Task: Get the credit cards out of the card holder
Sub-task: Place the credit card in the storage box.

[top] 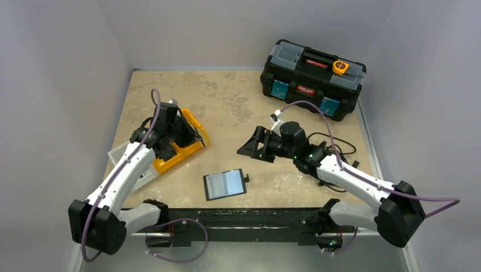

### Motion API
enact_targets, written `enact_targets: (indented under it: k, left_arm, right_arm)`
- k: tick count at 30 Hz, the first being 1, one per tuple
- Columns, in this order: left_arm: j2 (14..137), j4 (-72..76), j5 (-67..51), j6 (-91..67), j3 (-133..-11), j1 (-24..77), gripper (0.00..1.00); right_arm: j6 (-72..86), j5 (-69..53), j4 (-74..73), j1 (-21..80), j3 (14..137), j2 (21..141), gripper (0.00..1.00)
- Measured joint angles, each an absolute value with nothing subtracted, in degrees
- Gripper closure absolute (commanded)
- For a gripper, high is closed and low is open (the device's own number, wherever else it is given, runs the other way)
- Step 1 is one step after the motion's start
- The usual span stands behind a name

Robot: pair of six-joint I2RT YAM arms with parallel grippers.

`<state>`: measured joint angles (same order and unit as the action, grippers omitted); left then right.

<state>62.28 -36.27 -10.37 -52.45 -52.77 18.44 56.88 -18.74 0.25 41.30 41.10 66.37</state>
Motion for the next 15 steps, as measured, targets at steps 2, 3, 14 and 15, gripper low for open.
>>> enact_targets:
  k: [2,3,14,15]
  left_arm:
    - [65.49,-37.87,-7.25,-51.20,-55.53,16.03,1.00]
    - [67.42,-38.63,-5.91,-50.52,-56.82,14.85,1.00]
    - [87.05,-39.92,-2.50,-44.88,-66.22,9.26,1.00]
    - [88.25,-39.81,-2.55,-44.64,-66.81,8.99,1.00]
  right_arm:
    - [55.61,-16.97,-1.98,41.30,41.47,65.60,0.17]
    - [55.07,-15.88,-3.11,41.30,41.52,65.21,0.18]
    - [51.22,-9.45,-11.81,41.30,41.54,60.03,0.18]
    - [50.96,-9.17,-12.34,41.30,41.54,59.57,0.18]
